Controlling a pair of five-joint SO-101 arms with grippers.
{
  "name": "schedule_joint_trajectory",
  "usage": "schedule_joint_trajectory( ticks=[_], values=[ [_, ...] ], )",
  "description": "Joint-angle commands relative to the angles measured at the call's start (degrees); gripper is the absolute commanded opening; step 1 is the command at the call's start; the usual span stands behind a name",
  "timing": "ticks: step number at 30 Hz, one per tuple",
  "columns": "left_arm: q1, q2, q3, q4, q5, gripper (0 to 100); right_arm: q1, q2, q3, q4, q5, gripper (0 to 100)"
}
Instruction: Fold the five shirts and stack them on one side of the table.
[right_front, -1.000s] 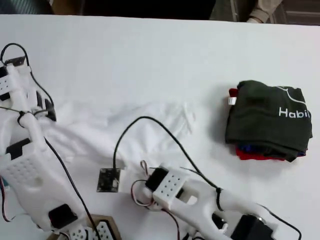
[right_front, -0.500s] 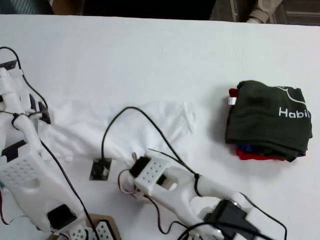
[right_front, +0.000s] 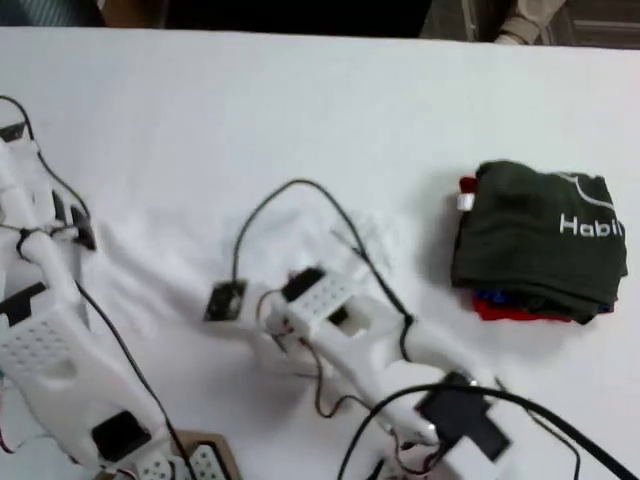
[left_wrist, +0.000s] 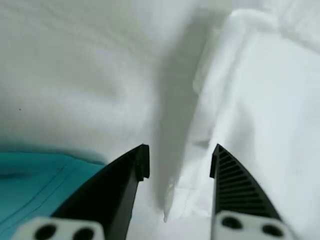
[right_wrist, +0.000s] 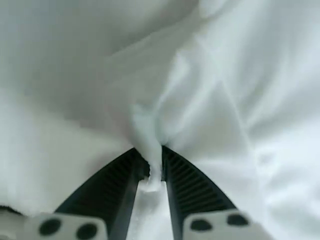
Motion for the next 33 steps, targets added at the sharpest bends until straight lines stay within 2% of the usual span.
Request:
schedule_joint_trajectory(
  ticks=[1,5,11,13,21,33],
  values=[
    [-0.09,-4.22,-2.51,-0.09,-0.79,22,1.27,-7.96,-2.64,5.49,6.24,2.1],
    [0.97,-4.22,-2.42,-0.09,-0.79,22,1.36,-13.58,-7.56,10.33,8.35,2.1],
    [1.67,-4.22,-2.33,-0.09,-0.70,22,2.77,-11.65,-14.95,13.67,8.88,2.1],
    [1.67,-4.22,-2.33,-0.09,-0.70,22,4.53,-9.98,-17.14,13.67,12.75,2.1],
    [1.67,-4.22,-2.33,-0.09,-0.70,22,12.88,1.71,-34.02,13.93,19.08,2.1],
    [1.67,-4.13,-2.33,0.18,-0.70,22,13.41,21.32,-51.25,13.85,19.16,2.1]
  ],
)
